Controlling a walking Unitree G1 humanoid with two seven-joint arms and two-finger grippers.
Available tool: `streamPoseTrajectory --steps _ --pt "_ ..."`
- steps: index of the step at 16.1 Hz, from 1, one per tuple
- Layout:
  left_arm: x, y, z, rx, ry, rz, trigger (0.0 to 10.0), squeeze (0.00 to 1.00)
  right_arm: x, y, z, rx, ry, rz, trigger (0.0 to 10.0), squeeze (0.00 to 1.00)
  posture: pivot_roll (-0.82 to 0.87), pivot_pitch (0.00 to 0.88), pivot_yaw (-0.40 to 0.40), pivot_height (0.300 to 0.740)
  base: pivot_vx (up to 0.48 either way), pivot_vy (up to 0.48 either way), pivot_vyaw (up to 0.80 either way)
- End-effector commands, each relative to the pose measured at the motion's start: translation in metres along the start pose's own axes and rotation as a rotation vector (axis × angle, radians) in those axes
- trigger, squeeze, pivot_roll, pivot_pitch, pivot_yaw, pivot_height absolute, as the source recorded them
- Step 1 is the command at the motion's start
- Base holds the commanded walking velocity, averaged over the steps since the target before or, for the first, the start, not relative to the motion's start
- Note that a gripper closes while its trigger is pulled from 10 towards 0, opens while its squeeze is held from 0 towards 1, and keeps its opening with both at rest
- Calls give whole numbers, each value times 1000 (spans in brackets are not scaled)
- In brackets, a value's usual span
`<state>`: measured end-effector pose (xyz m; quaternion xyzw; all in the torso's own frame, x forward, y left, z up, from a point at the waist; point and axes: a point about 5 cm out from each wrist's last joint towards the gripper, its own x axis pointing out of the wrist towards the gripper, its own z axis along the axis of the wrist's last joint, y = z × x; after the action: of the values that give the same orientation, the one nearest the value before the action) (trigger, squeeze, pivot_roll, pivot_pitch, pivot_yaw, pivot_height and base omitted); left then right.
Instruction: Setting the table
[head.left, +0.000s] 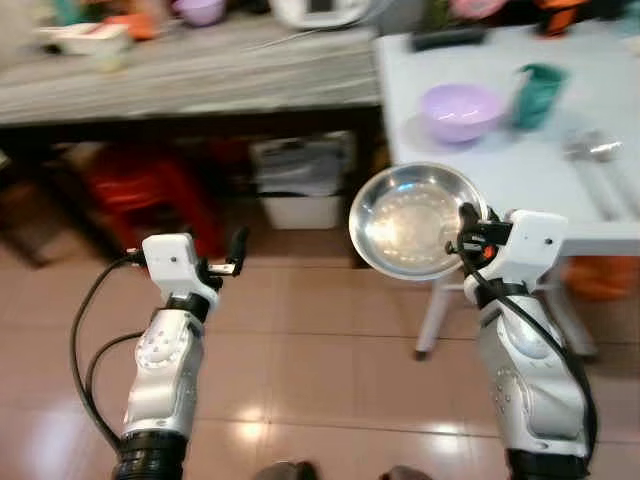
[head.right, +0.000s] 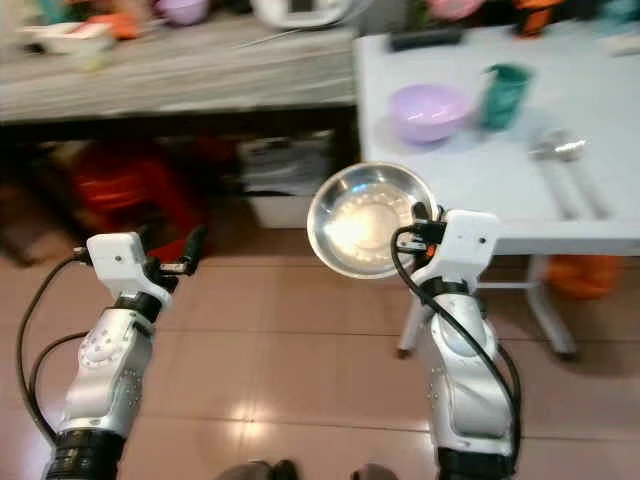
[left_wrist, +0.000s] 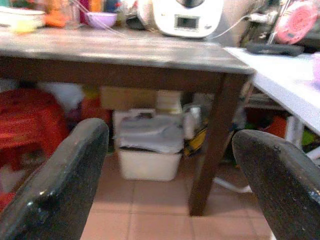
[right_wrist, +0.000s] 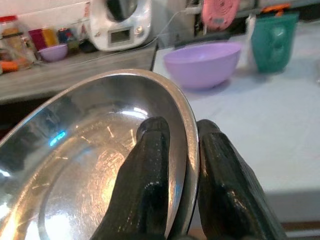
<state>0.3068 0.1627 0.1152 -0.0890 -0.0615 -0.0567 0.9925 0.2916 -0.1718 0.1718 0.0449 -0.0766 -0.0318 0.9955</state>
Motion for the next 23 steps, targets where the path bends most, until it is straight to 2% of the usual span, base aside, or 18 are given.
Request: streamPoseTrajectory --steps 1,9,11,17,23 --pt "-2 6 -1 25 8 20 10000 0 -1 1 3 13 -17 -6 10000 0 -114 123 93 740 0 371 587" --pt "0 7 -1 32 6 34 10000 0 0 -1 4 13 -23 -16 10000 0 -118 126 94 740 0 375 472" --pt "-1 6 -1 46 -6 19 10000 0 -1 -2 3 7 -23 -23 10000 0 -118 126 94 740 0 0 0" --pt "-4 1 -1 20 -3 -60 10000 0 0 -5 4 7 -29 -42 10000 0 -120 128 92 740 0 0 0" --pt "-5 -1 -1 9 -8 -80 10000 0 0 -5 5 7 -32 -43 10000 0 -120 128 92 740 296 0 0"
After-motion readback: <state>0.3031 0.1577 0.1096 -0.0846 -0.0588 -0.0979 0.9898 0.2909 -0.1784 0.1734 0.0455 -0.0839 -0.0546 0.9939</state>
